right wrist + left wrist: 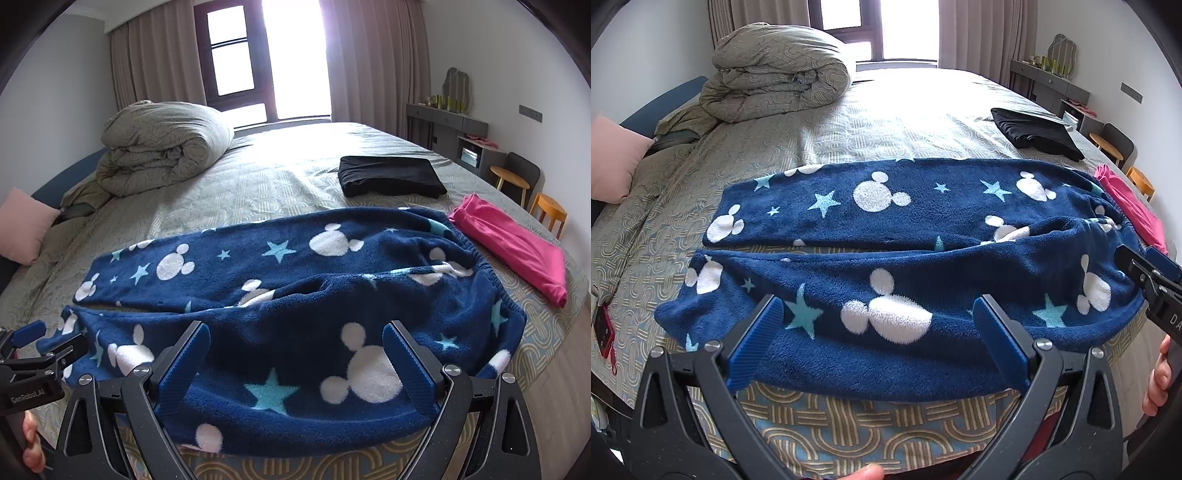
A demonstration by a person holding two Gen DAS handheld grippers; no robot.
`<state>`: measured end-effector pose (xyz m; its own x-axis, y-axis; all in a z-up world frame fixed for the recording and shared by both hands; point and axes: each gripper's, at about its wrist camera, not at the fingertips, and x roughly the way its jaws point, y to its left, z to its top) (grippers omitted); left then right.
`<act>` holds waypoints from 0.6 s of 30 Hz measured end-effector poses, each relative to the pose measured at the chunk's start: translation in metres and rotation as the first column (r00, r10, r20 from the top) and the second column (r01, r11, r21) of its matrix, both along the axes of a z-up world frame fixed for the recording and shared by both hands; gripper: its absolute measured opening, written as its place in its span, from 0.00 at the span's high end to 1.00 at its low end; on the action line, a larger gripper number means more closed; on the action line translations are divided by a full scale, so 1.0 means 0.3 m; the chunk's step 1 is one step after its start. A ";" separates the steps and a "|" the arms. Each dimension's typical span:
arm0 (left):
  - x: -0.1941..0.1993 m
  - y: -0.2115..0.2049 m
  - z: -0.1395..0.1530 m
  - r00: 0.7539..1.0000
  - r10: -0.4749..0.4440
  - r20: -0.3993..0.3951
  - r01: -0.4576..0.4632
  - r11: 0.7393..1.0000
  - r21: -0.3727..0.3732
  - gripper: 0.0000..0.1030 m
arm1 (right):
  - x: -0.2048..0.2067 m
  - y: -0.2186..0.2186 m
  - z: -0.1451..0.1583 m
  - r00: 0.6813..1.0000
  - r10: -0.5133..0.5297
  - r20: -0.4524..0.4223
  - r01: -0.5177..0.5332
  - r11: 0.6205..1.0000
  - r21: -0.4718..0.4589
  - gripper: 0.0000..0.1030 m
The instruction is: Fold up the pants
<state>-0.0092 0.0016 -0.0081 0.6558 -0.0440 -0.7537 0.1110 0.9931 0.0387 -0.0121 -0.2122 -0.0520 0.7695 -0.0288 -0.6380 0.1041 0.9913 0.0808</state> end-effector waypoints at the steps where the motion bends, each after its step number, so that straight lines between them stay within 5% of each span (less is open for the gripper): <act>1: 0.000 0.001 0.000 1.000 0.001 -0.001 -0.001 1.000 -0.001 0.01 | 0.000 0.000 0.000 1.000 -0.001 0.000 0.001 1.000 0.000 0.07; 18: -0.002 0.002 -0.012 1.000 -0.006 -0.009 0.006 1.000 0.000 0.01 | 0.006 0.003 -0.008 1.000 0.001 -0.009 -0.001 1.000 0.000 0.07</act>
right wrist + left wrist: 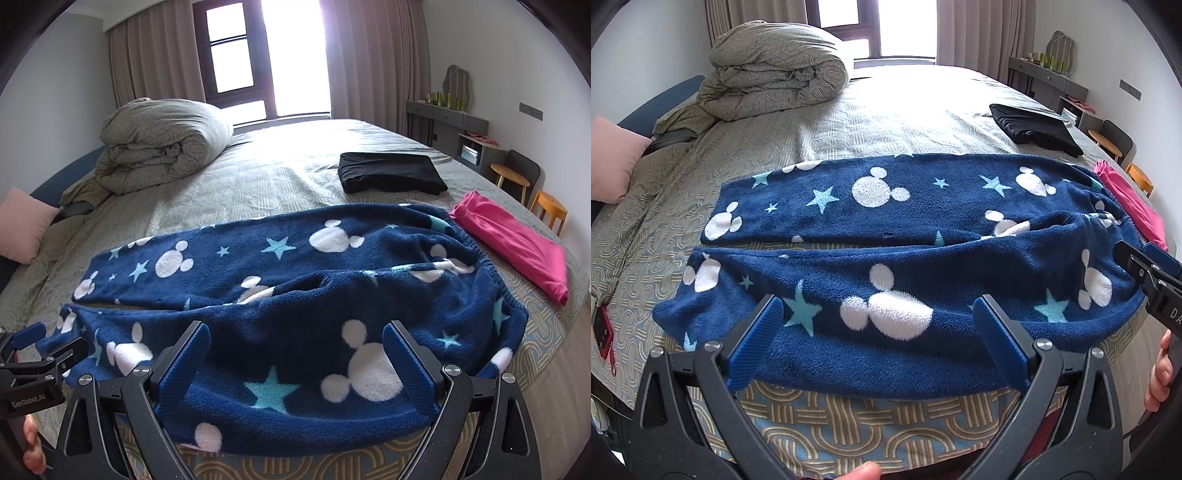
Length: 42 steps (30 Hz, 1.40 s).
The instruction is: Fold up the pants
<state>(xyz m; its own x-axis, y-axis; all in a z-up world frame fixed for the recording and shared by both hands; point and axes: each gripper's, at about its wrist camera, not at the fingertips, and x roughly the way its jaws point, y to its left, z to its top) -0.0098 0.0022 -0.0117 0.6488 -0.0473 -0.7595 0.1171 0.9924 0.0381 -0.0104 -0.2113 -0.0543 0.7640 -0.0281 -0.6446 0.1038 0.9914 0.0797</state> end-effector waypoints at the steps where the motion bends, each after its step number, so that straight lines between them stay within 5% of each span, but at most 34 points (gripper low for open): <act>1: 0.000 0.000 -0.002 1.000 0.000 -0.002 0.000 1.000 -0.002 0.01 | 0.000 -0.001 -0.002 1.000 0.000 -0.001 0.000 1.000 0.000 0.07; 42: 0.018 0.002 -0.016 1.000 -0.003 -0.022 0.003 1.000 0.014 0.01 | 0.027 -0.004 -0.020 0.999 0.009 -0.031 -0.009 1.000 0.001 0.07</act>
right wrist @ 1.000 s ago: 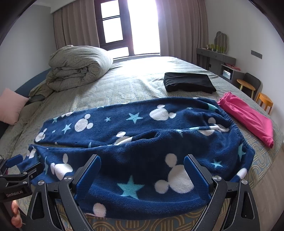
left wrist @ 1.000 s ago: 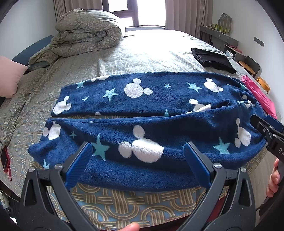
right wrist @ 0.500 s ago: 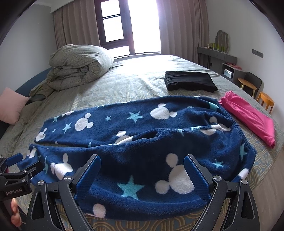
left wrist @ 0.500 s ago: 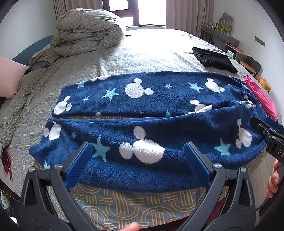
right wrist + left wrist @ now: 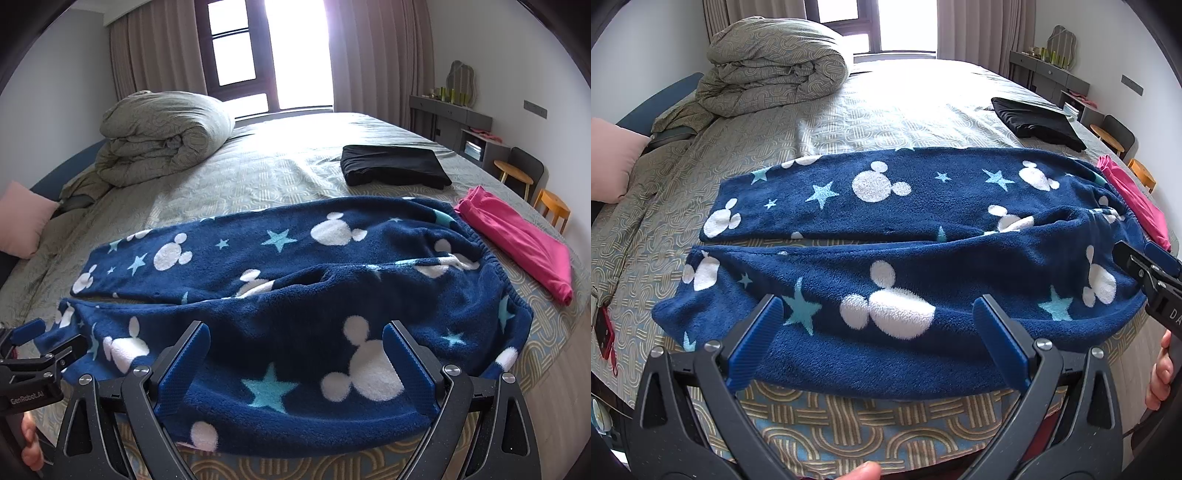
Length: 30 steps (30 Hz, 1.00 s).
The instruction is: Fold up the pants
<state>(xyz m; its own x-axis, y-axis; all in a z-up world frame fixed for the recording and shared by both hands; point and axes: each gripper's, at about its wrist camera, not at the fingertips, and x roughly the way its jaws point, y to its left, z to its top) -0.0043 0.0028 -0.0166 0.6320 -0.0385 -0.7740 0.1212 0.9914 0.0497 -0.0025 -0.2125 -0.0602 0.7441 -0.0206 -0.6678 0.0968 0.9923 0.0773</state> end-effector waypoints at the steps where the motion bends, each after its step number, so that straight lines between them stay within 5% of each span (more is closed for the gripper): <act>1: 0.000 -0.001 0.000 1.000 0.000 -0.001 0.000 1.000 0.001 0.01 | 0.000 0.000 0.000 1.000 0.001 -0.001 -0.001 1.000 0.000 0.07; 30: -0.018 -0.003 -0.012 1.000 0.002 -0.014 -0.002 1.000 0.008 0.01 | -0.013 -0.014 -0.009 1.000 -0.012 -0.011 0.012 1.000 0.006 0.07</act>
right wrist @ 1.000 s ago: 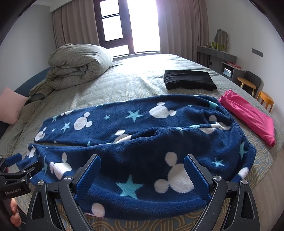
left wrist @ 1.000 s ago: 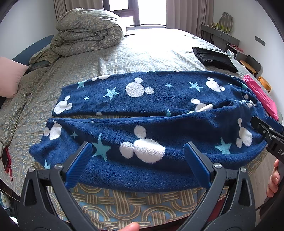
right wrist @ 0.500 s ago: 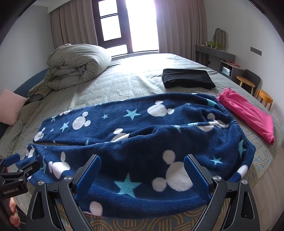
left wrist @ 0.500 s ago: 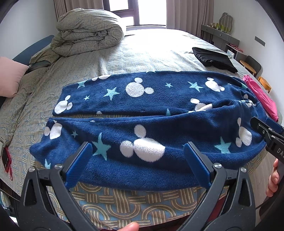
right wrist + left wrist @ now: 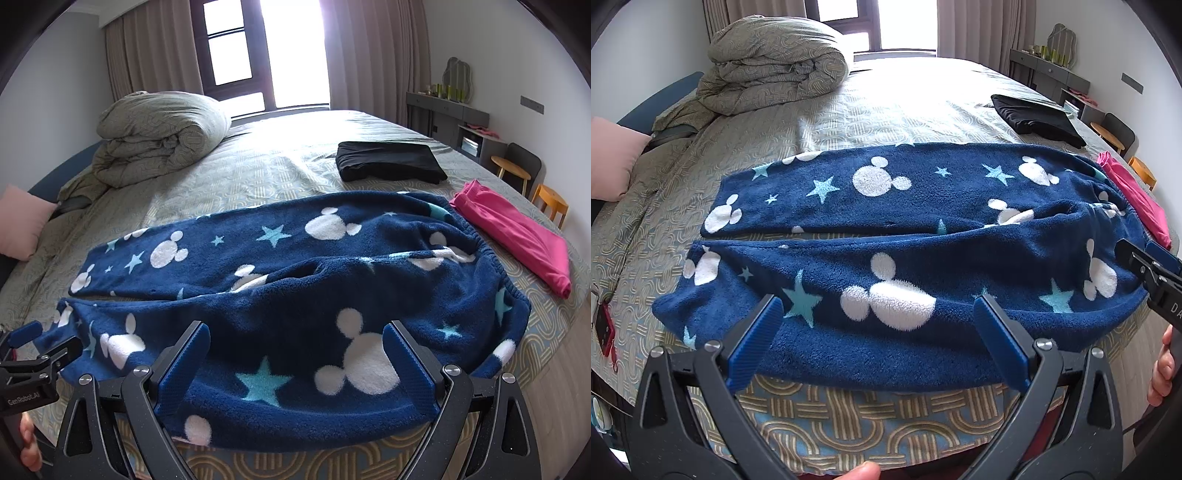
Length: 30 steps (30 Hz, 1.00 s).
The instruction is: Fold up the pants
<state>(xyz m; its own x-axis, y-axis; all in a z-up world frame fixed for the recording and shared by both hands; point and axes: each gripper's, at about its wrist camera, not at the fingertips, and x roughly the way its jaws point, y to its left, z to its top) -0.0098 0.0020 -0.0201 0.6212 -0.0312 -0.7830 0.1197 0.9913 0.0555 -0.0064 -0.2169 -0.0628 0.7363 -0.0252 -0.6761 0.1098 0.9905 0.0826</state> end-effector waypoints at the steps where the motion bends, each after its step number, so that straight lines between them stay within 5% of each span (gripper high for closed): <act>1: 0.000 0.001 -0.003 1.000 0.001 -0.004 -0.001 1.000 0.000 0.01 | -0.001 -0.002 -0.003 1.000 -0.001 -0.002 0.001 1.000 0.001 0.07; 30: -0.006 0.026 -0.027 1.000 0.010 -0.021 -0.010 1.000 -0.002 0.01 | -0.002 -0.005 -0.034 1.000 -0.002 -0.022 0.002 1.000 0.004 0.07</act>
